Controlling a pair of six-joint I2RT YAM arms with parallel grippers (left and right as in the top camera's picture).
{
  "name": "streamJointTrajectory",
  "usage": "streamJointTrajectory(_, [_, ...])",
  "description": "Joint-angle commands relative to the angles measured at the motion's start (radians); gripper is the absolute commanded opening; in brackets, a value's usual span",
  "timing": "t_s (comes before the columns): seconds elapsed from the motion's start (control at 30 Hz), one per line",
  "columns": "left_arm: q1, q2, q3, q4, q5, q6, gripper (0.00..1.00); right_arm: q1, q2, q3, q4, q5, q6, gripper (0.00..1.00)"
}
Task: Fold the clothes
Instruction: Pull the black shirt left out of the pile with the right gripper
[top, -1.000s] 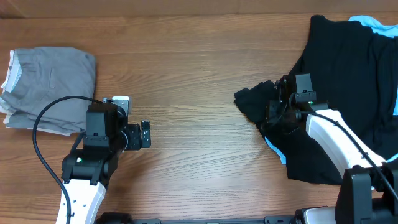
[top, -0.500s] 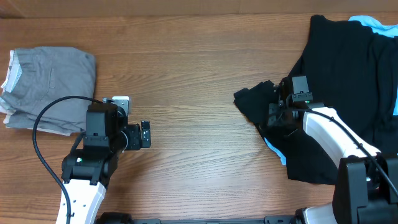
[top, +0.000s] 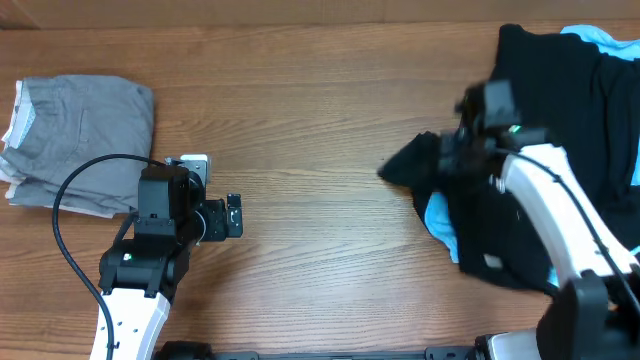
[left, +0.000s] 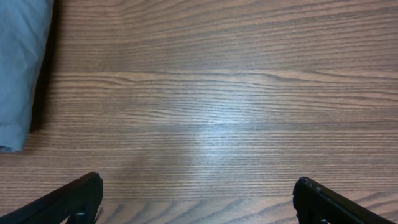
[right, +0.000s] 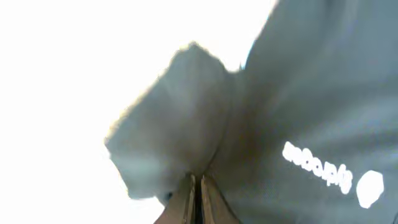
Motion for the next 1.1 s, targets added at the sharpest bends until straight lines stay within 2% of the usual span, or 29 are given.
streamJointTrajectory(0.0, [-0.006, 0.003, 0.022, 0.002, 0.011, -0.014, 1.00, 0.063, -0.061, 0.301, -0.094, -0.296, -0.107, 0.04])
streamJointTrajectory(0.07, [-0.006, 0.003, 0.022, 0.002, 0.011, -0.014, 1.00, 0.143, -0.061, 0.354, -0.132, -0.333, -0.128, 0.04])
streamJointTrajectory(0.2, [-0.006, 0.003, 0.022, 0.003, 0.011, -0.014, 1.00, 0.343, -0.032, 0.335, -0.129, -0.332, -0.151, 0.04])
streamJointTrajectory(0.27, [-0.006, 0.003, 0.022, 0.009, 0.012, -0.014, 1.00, 0.459, 0.020, 0.326, -0.046, -0.304, -0.151, 0.04])
streamJointTrajectory(0.4, [-0.006, 0.003, 0.022, 0.011, 0.012, -0.014, 1.00, 0.559, 0.109, 0.326, 0.091, -0.251, -0.145, 0.09])
streamJointTrajectory(0.47, [-0.006, 0.003, 0.022, 0.011, 0.012, -0.014, 1.00, 0.592, 0.165, 0.326, 0.182, -0.224, -0.145, 0.14])
streamJointTrajectory(0.5, [-0.006, 0.003, 0.022, 0.011, 0.012, -0.014, 1.00, 0.597, 0.194, 0.326, 0.238, -0.199, -0.133, 0.24])
streamJointTrajectory(0.57, [-0.006, 0.003, 0.022, 0.011, 0.012, -0.014, 1.00, 0.596, 0.213, 0.326, 0.305, -0.137, -0.083, 0.26])
streamJointTrajectory(0.67, [-0.006, 0.003, 0.022, 0.012, 0.012, -0.014, 1.00, 0.585, 0.211, 0.332, 0.362, -0.031, -0.063, 0.51])
streamJointTrajectory(0.7, [-0.006, 0.003, 0.022, 0.013, 0.013, -0.015, 1.00, 0.578, 0.206, 0.343, 0.346, 0.030, -0.062, 0.56])
streamJointTrajectory(0.8, [-0.006, 0.003, 0.022, 0.014, 0.081, -0.014, 1.00, 0.541, 0.165, 0.363, 0.225, 0.192, -0.015, 0.59])
streamJointTrajectory(0.87, [-0.006, 0.003, 0.022, 0.024, 0.155, -0.033, 1.00, 0.493, 0.125, 0.363, 0.107, 0.315, 0.112, 0.62])
streamJointTrajectory(0.9, [-0.006, 0.003, 0.022, 0.036, 0.185, -0.087, 1.00, 0.434, 0.093, 0.363, 0.000, 0.364, 0.233, 0.66])
streamJointTrajectory(0.97, [-0.006, 0.010, 0.021, 0.039, 0.204, -0.140, 1.00, 0.355, 0.066, 0.363, -0.110, 0.356, 0.340, 0.70])
streamJointTrajectory(1.0, [-0.007, 0.023, 0.021, 0.033, 0.205, -0.175, 1.00, 0.295, 0.052, 0.363, -0.174, 0.336, 0.381, 0.77])
streamJointTrajectory(1.07, [-0.007, 0.062, 0.021, 0.026, 0.237, -0.218, 1.00, 0.200, 0.039, 0.363, -0.251, 0.292, 0.378, 0.78])
